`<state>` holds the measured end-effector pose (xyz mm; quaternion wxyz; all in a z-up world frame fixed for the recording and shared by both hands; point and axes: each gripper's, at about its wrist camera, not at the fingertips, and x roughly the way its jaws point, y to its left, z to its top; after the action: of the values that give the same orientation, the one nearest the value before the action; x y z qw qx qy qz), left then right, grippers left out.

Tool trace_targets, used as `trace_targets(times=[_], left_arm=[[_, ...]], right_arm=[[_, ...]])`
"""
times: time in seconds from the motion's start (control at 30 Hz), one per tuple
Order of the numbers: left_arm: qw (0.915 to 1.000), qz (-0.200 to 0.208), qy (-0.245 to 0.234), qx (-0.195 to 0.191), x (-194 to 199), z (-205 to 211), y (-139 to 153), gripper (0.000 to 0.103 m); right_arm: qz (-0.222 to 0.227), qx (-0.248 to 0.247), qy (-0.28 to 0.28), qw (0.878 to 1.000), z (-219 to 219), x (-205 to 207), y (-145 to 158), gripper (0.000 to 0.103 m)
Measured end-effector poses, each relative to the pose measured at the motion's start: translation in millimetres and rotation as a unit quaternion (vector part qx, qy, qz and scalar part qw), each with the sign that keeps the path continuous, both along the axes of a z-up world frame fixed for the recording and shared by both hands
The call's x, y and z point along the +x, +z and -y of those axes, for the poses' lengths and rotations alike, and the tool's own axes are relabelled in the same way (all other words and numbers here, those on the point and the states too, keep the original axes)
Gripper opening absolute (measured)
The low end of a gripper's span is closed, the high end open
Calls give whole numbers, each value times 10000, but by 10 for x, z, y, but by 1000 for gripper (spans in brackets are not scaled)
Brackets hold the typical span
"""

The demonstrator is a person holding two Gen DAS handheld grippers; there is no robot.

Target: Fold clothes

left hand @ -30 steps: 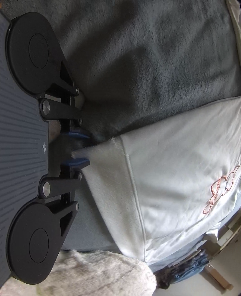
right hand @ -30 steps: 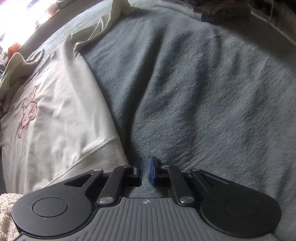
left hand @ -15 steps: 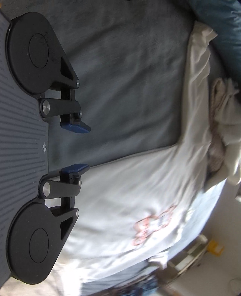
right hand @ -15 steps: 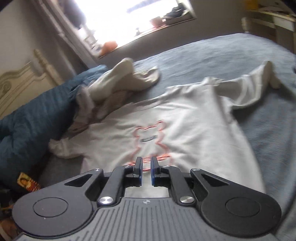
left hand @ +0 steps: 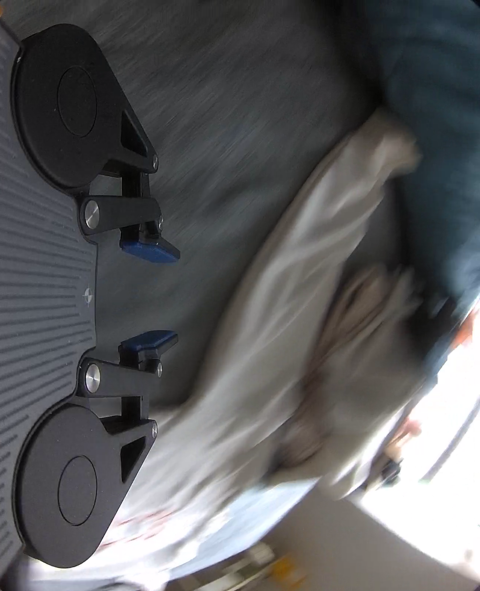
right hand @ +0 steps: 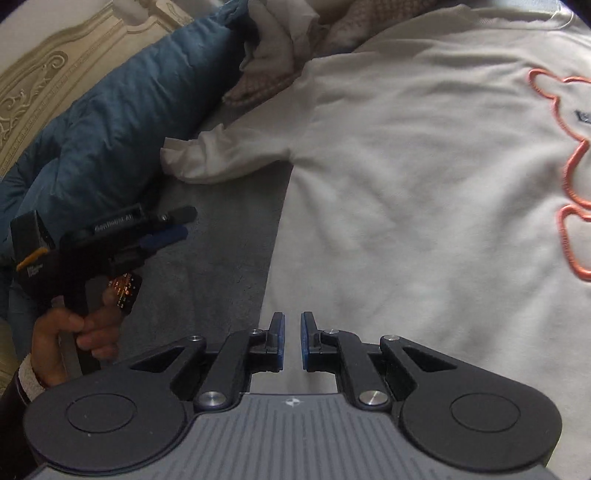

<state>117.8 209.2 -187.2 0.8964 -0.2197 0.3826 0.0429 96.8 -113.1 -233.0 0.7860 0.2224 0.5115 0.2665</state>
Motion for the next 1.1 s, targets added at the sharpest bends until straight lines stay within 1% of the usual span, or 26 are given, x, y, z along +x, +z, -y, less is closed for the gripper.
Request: trace_targets(times=[0.07, 0.2, 0.3, 0.37, 0.43, 0.53, 0.57, 0.6, 0.63, 0.67, 0.73, 0.8, 0.87, 0.97, 1.0, 1.03, 1.1], left_arm=[[9978, -2, 660, 84, 177, -288, 11, 41], [9898, 187, 1355, 408, 582, -717, 20, 45], [9861, 236, 1628, 225, 855, -992, -41, 47], [9848, 214, 1722, 14, 1015, -1125, -98, 48], [9814, 173, 1898, -224, 1141, -1222, -151, 48], [9755, 109, 2155, -438, 1292, -1316, -238, 47], [9751, 154, 2169, -438, 1332, -1336, -248, 41], [9759, 149, 2149, -348, 1365, -1339, -236, 32], [9765, 113, 2139, -260, 1379, -1334, -213, 18], [9764, 112, 2151, -152, 1354, -1318, -167, 14], [9749, 183, 2216, 51, 1254, -1285, -58, 12], [9719, 323, 2322, 191, 1104, -1265, 52, 11], [9667, 304, 2517, 335, 943, -1258, 89, 11], [9625, -2, 2667, 490, 893, -1286, -57, 12], [9610, -93, 2722, 473, 894, -1304, -131, 12], [9605, -105, 2743, 452, 891, -1322, -188, 15], [9596, 47, 2739, 636, 868, -1323, -216, 20]], right_arm=[[-47, 152, -87, 9998, 9, 20, -129, 9], [-94, 538, -142, 9984, 97, 32, -271, 8], [-103, 761, -140, 9969, 148, 44, -329, 8], [-77, 803, -155, 9966, 137, 44, -351, 8], [-70, 823, -152, 9965, 113, 63, -360, 8], [-74, 865, -152, 9961, 97, 84, -376, 8], [-82, 886, -154, 9959, 100, 88, -383, 8], [-90, 910, -157, 9957, 101, 92, -391, 8], [-98, 935, -158, 9954, 107, 95, -399, 8], [-103, 952, -155, 9953, 112, 95, -403, 8], [-97, 967, -137, 9952, 119, 98, -408, 8], [-87, 985, -118, 9950, 128, 102, -413, 8], [-95, 1021, -112, 9947, 140, 110, -422, 7], [-112, 1078, -108, 9941, 157, 118, -437, 7], [-118, 1095, -106, 9939, 161, 120, -441, 7], [-120, 1102, -101, 9938, 162, 122, -442, 7], [-110, 1101, -95, 9938, 166, 118, -440, 7]])
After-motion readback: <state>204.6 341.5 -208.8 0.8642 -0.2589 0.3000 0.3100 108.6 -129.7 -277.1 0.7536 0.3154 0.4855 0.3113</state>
